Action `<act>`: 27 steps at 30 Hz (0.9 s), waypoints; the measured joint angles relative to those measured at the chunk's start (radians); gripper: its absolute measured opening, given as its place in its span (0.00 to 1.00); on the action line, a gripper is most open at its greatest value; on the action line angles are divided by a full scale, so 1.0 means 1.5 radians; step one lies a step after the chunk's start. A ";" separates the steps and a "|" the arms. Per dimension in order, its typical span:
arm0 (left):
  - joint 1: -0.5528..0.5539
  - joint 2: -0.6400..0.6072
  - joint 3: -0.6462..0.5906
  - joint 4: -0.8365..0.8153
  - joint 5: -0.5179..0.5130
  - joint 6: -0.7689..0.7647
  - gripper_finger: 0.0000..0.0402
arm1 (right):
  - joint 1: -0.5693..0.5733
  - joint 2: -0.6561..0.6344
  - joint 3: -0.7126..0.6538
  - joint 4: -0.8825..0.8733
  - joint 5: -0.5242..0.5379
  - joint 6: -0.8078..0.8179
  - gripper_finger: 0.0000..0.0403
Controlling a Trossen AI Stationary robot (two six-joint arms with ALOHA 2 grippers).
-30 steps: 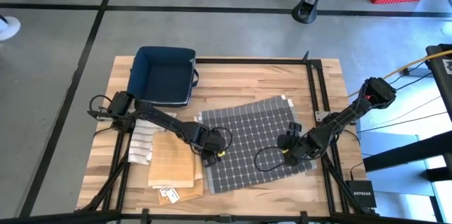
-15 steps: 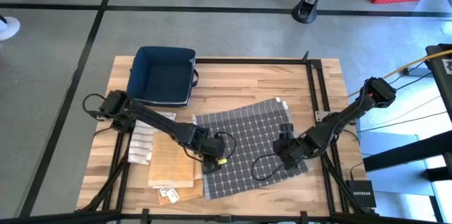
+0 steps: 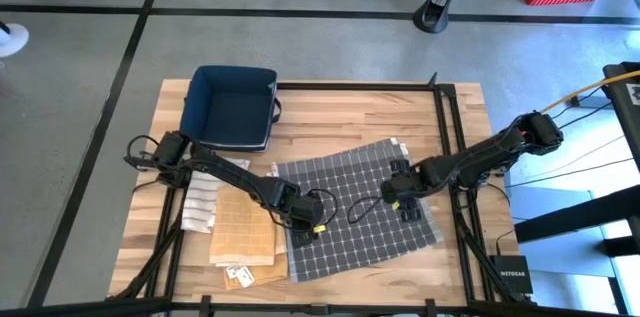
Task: Fold towel
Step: Fold the gray pattern towel
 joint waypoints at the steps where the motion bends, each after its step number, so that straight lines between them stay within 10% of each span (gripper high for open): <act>1: 0.002 -0.001 0.000 0.000 0.000 0.000 0.41 | -0.001 0.000 -0.006 0.001 -0.005 -0.003 0.50; 11: 0.027 0.003 -0.019 -0.003 0.000 0.012 0.41 | 0.000 0.000 -0.012 0.009 -0.067 -0.031 0.72; 27: 0.023 -0.003 -0.075 -0.007 -0.053 0.098 0.41 | 0.000 0.032 -0.063 0.119 0.001 0.061 0.63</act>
